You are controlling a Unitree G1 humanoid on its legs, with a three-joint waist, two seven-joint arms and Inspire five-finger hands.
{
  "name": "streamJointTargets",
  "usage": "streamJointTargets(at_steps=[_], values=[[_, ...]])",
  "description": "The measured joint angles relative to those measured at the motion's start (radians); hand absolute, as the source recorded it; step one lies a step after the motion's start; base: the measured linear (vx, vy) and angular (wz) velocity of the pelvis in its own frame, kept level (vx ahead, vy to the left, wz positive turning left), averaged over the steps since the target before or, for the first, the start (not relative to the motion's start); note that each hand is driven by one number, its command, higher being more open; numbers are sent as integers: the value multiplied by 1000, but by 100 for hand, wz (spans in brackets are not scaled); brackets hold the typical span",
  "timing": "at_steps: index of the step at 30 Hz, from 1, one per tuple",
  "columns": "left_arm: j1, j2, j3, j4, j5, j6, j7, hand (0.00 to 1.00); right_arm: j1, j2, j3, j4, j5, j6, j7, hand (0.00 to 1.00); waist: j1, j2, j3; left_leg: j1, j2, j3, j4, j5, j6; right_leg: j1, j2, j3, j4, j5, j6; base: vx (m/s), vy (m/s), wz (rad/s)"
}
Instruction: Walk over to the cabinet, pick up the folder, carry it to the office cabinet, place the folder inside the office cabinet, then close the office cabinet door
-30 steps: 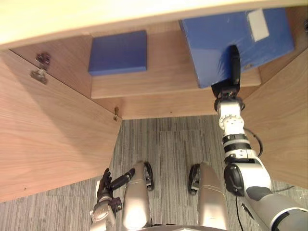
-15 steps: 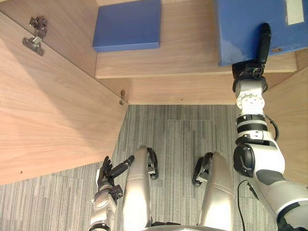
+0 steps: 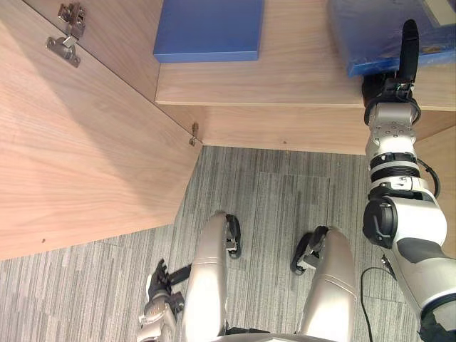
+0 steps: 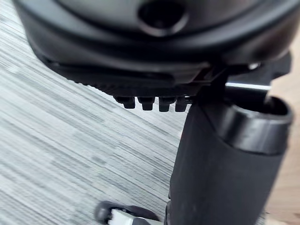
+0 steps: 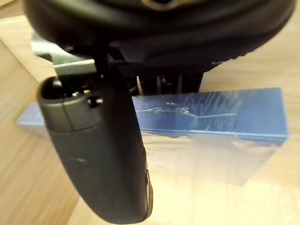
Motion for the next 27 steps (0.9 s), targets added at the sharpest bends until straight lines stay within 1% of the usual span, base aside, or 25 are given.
streamJointTargets(at_steps=[3, 6, 7, 9, 11, 13, 14, 16, 17, 19, 20, 21, 22, 23, 24, 27], values=[[16, -14, 0, 0, 0, 7, 2, 100, -29, -7, 34, 23, -111, 45, -2, 100, 0, 1, 0, 1, -1, -1, -3, 3, 3, 2, 0, -1, -1, 0, 0, 11, -35, 2], [14, -16, 1, -2, 0, 5, 3, 100, -39, -20, 114, 39, -235, 100, 6, 100, -3, 1, -1, 14, -3, -2, -11, 9, 3, 15, -1, -4, -6, 0, -1, 6, -35, 2], [14, -16, 1, -2, 0, 4, 3, 100, -42, -23, 129, 47, -254, 109, 8, 100, -4, 2, -1, 16, -3, -2, -14, 11, 3, 17, -2, -4, -8, 1, -1, 10, -37, 3], [14, -16, 1, -3, 0, 1, 3, 100, -45, -40, 174, 63, -335, 141, 30, 100, -3, 2, -2, 22, -5, -2, -22, 16, 1, 24, -2, -7, -14, 2, -2, 12, -38, 3], [14, -16, 2, -2, 0, 1, 2, 100, -45, -50, 209, 66, -438, 179, 64, 100, -4, 3, -2, 30, -5, -2, -31, 19, -1, 30, -2, -8, -20, 3, -4, 19, -38, 0], [14, -13, 2, -4, 0, -2, -5, 100, -45, -79, 279, 69, -599, 222, 127, 100, -5, 4, -3, 35, -5, -2, -43, 25, -4, 34, -1, -13, -28, 5, -7, 28, -42, 1], [14, -13, 2, -5, 1, -4, -7, 100, -45, -87, 295, 72, -635, 230, 144, 100, -5, 4, -3, 37, -5, -2, -47, 27, -5, 37, -1, -15, -30, 5, -7, 31, -42, 3], [14, -9, 2, -6, 2, -4, -21, 100, -45, -112, 347, 86, -802, 264, 210, 100, -5, 4, -3, 56, -6, -4, -64, 31, -9, 57, 0, -21, -43, 5, -7, 37, -45, 3], [14, -8, 2, -7, 3, -4, -25, 100, -45, -118, 363, 87, -831, 269, 222, 100, -5, 4, -3, 60, -7, -3, -68, 32, -10, 60, 0, -22, -46, 5, -7, 44, -49, 2], [14, -2, 2, -12, 19, -6, -47, 100, -45, -131, 388, 92, -965, 268, 270, 100, -8, 4, -4, 66, -8, -2, -86, 40, -12, 63, 1, -25, -58, 8, -8, 37, -39, 1], [14, 0, 2, -12, 22, -7, -54, 100, -44, -136, 400, 92, -1000, 265, 278, 100, -9, 4, -4, 66, -8, -2, -91, 42, -13, 63, 2, -26, -61, 10, -9, 0, 0, 0], [14, 2, 2, -13, 29, -7, -64, 100, -44, -149, 413, 92, -1092, 259, 310, 100, -12, 4, -4, 67, -8, -2, -100, 47, -13, 63, 4, -29, -70, 13, -10, 32, -22, 0], [14, 3, 2, -12, 37, -7, -71, 100, -44, -158, 421, 92, -1149, 256, 324, 100, -12, 3, -4, 67, -8, -1, -105, 49, -12, 63, 4, -29, -74, 15, -10, 44, -21, 0], [14, 6, 1, -12, 41, -7, -83, 100, -42, -173, 442, 92, -1240, 252, 345, 100, -12, 3, -4, 68, -8, -1, -110, 50, -13, 64, 4, -30, -78, 15, -10, 57, -22, 0], [14, 7, 1, -12, 41, -6, -93, 100, -30, -188, 452, 79, -1317, 239, 372, 100, -12, 3, -4, 71, -8, 0, -114, 50, -13, 66, 5, -31, -81, 16, -10, 59, -21, 0], [14, 13, 1, -11, 42, -4, -115, 100, 1, -198, 461, 63, -1453, 214, 438, 100, -12, 2, -4, 94, -7, 0, -133, 51, -14, 93, 7, -39, -102, 17, -7, 53, -14, 1]])
